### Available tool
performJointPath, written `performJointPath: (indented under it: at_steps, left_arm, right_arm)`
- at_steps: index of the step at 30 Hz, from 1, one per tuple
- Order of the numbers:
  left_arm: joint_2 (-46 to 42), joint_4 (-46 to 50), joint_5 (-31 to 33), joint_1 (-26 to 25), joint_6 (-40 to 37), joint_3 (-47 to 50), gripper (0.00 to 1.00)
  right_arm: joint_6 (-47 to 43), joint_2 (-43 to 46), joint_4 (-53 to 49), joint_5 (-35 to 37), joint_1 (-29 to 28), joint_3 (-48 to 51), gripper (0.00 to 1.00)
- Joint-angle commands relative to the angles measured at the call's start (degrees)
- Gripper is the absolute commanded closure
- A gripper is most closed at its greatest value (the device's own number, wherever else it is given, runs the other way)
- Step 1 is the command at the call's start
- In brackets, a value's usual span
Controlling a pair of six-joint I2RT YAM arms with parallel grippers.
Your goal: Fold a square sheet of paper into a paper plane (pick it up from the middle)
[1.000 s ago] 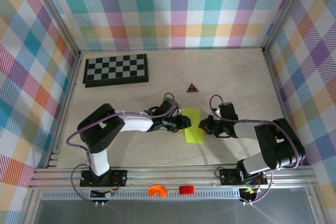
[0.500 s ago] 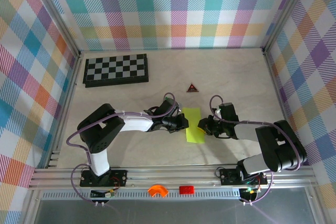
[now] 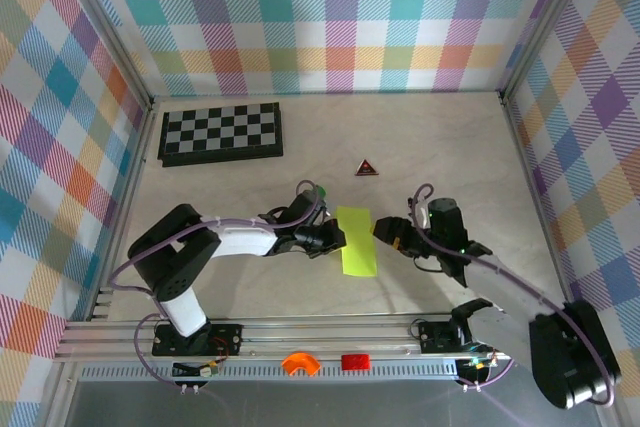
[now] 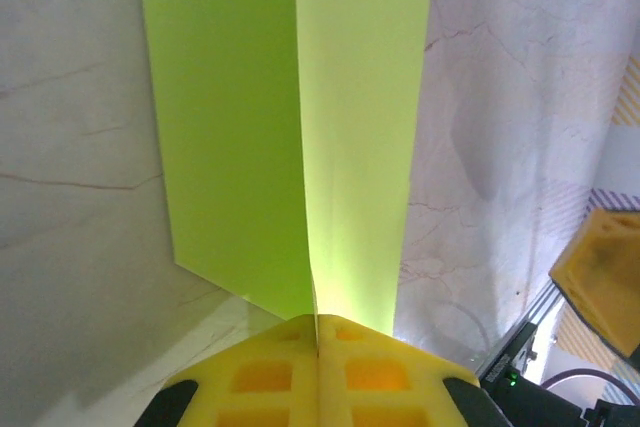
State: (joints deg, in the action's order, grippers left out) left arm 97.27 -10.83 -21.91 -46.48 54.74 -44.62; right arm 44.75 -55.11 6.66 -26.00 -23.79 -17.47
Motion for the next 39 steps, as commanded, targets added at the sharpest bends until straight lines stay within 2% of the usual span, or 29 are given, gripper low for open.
performJointPath:
  at_steps: [1,4,8,11,13,15,19,22,25,28,32,35,39]
  left_arm:
    - [-3.79,2.35,-0.54,0.58,0.57,0.85,0.96]
    - [-4.72,3.57,-0.06,1.04,0.34,0.86,0.96]
    - [-4.6,3.52,-0.63,1.38,0.45,0.36,0.96]
    - [-4.27,3.47,-0.85,1.35,0.66,0.12,0.96]
    - [-4.06,2.92,-0.98,1.3,1.06,0.13,0.96]
    - [-3.96,2.72,-1.03,1.33,1.2,0.32,0.95]
    - [-4.02,1.9,-1.12,1.31,1.6,0.86,0.95]
    - [-3.86,1.89,-1.12,1.3,1.55,0.8,0.95]
    - [-3.69,1.62,-1.25,1.39,1.6,0.75,0.95]
    - [-3.25,1.47,-1.56,1.34,1.6,0.43,0.95]
    - [-3.15,1.25,-1.73,1.39,1.69,0.54,0.95]
    - [-3.14,1.06,-1.64,1.32,1.86,0.68,0.94]
    - [-3.1,1.31,-1.47,1.34,1.61,0.58,0.94]
  right_arm:
    - [-7.96,6.14,-3.98,10.84,-7.53,1.77,0.38]
    - [-12.45,8.13,-4.98,19.53,-16.37,2.02,0.43]
    - [-18.5,3.57,-5.73,25.88,-25.0,-1.08,0.47]
    - [-25.69,-1.1,-5.14,35.17,-33.11,-3.35,0.47]
    - [-30.72,-4.02,-3.84,43.78,-38.85,-4.36,0.43]
    - [-34.34,-5.86,-1.09,47.25,-41.86,-4.09,0.39]
    - [-39.34,-8.49,3.38,50.71,-45.17,-3.23,0.35]
    - [-41.47,-11.68,2.4,56.29,-46.68,-4.25,0.32]
    - [-43.23,-15.21,1.59,58.02,-47.22,-5.7,0.32]
    - [-43.48,-18.45,3.17,58.75,-47.35,-6.38,0.31]
    - [-40.88,-22.99,1.79,66.05,-47.52,-8.13,0.32]
    - [-40.54,-24.1,0.83,67.71,-47.53,-8.44,0.38]
    - [-41.37,-20.3,3.78,67.0,-47.55,-5.35,0.46]
